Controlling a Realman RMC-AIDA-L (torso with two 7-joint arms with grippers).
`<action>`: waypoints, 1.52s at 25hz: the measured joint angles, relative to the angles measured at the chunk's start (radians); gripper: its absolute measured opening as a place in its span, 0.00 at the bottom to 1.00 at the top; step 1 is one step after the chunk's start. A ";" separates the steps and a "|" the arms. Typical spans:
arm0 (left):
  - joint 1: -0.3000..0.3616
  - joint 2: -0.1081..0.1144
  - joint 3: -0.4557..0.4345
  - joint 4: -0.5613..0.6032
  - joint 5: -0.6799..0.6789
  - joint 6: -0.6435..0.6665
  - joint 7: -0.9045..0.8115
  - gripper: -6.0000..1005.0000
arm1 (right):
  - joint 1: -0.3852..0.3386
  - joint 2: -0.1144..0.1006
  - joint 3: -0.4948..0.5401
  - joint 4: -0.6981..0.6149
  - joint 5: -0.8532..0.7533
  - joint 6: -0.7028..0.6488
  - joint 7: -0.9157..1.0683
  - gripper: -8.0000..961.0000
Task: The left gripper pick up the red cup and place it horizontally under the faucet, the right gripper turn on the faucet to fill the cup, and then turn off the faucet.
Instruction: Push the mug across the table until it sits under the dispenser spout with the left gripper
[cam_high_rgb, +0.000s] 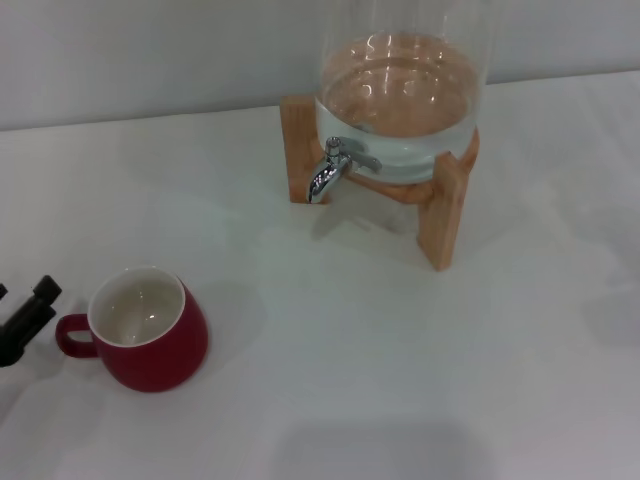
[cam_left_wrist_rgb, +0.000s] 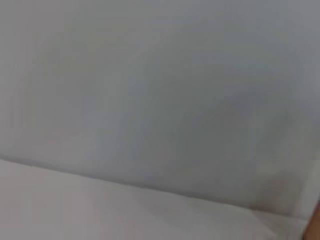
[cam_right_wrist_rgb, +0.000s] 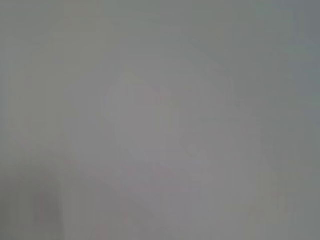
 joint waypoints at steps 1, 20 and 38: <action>0.000 0.001 0.012 0.003 0.000 0.000 0.002 0.87 | 0.001 0.000 0.000 0.000 0.000 -0.005 0.000 0.75; 0.071 -0.001 0.075 0.051 -0.003 -0.066 0.005 0.87 | 0.015 -0.001 0.001 0.000 0.001 -0.037 0.000 0.75; 0.093 0.002 0.076 -0.019 0.012 -0.069 0.023 0.87 | 0.029 -0.001 0.001 0.000 -0.006 -0.060 0.001 0.75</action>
